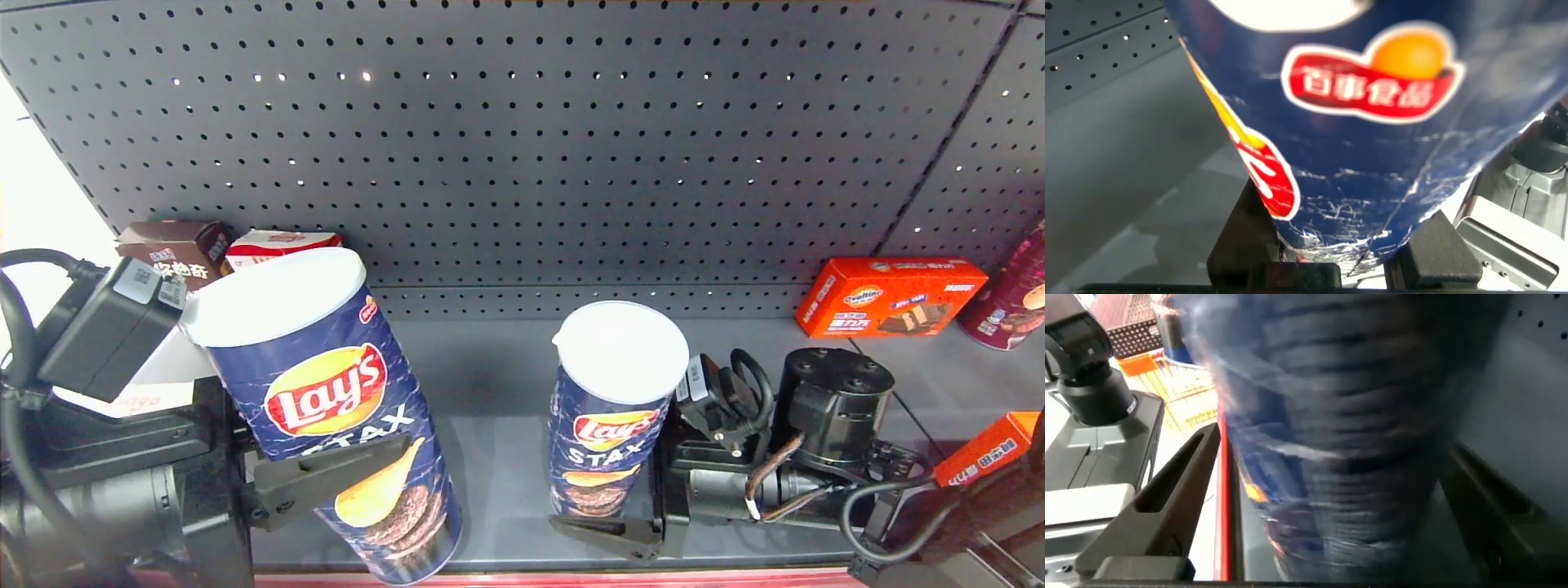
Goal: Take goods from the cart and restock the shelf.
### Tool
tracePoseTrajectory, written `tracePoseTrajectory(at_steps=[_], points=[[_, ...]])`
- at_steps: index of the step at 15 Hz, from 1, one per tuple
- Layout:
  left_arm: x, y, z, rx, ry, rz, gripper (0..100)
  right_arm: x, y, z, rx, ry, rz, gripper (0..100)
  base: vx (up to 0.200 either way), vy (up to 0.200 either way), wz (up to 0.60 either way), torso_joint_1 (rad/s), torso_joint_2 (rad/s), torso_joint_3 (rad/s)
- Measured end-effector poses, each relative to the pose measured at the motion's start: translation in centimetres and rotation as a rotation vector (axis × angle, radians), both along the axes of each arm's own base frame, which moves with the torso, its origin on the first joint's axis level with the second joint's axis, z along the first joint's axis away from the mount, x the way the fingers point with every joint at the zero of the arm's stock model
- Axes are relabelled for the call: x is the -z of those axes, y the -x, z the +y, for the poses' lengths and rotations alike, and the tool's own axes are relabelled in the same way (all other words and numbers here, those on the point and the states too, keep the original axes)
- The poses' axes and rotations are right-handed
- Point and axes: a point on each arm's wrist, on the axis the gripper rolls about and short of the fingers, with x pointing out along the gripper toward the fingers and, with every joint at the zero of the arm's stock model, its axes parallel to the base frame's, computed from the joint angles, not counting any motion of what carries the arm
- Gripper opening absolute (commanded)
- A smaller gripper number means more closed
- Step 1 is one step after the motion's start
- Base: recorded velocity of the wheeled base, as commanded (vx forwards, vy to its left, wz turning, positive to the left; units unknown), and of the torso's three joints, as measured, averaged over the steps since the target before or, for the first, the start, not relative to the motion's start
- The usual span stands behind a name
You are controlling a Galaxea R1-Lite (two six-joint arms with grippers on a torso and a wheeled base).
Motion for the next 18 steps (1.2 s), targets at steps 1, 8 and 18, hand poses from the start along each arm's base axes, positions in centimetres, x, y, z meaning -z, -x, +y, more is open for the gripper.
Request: tracePoseTrajectory(at_steps=[1,8,18], points=[[0.0,0.0,0.0,0.0,0.0,0.0,0,-0.1,0.3,-0.2,0.0,0.001,0.001,100,0.0,0.0,0.0,0.0,0.0,0.0],[0.2,0.2,-0.1,0.011,-0.003,0.005,0,-3.5,3.7,-6.4,0.128,-0.049,-0.059,100,0.0,0.0,0.0,0.0,0.0,0.0],[-0.7,0.2,-0.2,0.017,0.02,-0.042,0,-7.2,13.8,-17.2,0.773,-0.061,-0.087,100,0.0,0.0,0.0,0.0,0.0,0.0]])
